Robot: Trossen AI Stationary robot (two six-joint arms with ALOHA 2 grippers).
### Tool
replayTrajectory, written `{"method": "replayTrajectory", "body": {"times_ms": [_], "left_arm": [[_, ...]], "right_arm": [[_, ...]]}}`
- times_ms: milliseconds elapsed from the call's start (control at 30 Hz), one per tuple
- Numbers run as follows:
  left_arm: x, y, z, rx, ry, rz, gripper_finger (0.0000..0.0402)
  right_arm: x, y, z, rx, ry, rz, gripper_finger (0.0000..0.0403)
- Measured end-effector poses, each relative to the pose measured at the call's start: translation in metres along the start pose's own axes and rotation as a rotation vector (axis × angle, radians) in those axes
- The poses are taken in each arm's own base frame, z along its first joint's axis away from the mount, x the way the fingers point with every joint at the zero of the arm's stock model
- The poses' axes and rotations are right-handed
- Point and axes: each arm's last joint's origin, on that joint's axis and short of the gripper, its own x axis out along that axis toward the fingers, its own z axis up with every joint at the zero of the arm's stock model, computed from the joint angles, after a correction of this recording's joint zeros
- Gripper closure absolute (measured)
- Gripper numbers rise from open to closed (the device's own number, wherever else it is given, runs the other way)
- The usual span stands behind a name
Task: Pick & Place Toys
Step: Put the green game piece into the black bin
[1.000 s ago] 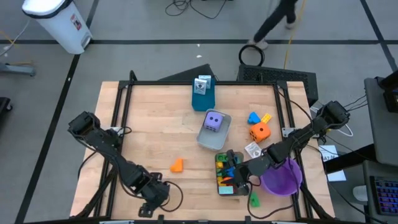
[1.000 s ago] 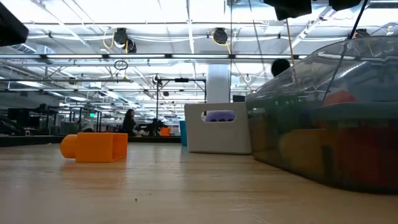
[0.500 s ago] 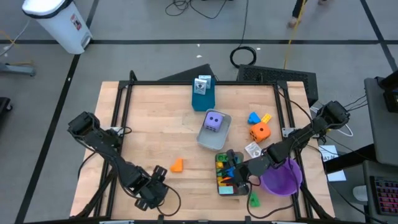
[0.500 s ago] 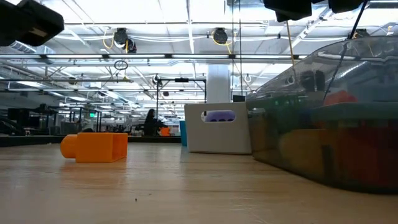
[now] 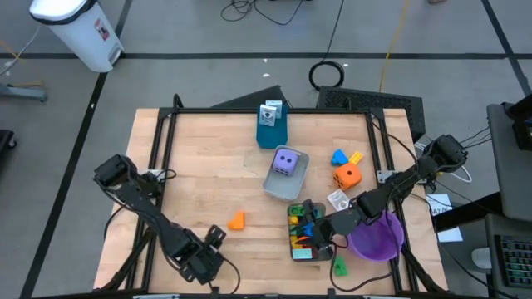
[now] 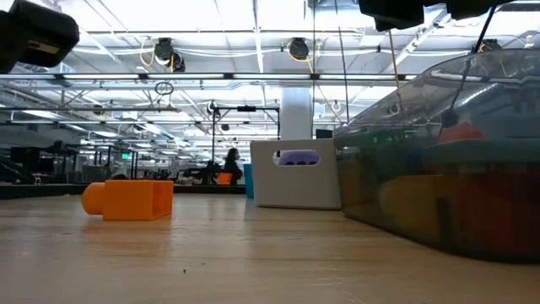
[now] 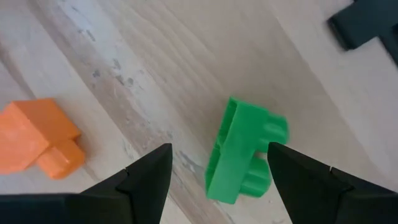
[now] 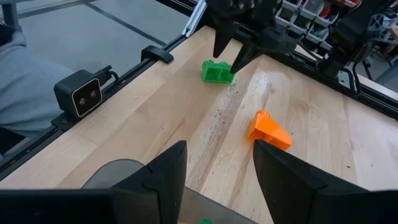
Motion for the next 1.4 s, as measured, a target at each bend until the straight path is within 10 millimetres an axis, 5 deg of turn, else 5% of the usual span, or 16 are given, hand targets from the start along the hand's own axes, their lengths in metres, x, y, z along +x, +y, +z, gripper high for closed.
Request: {"method": "replayTrajectory", "body": {"times_ms": [733, 1400], "left_arm": [[0.033, -0.008, -0.003, 0.167, 0.123, -0.062, 0.0133], [0.035, -0.006, -0.001, 0.145, 0.109, -0.087, 0.0145]], "right_arm": [[0.000, 0.000, 0.000, 0.000, 0.001, 0.000, 0.0227], [0.000, 0.000, 0.000, 0.000, 0.000, 0.000, 0.0227]]}}
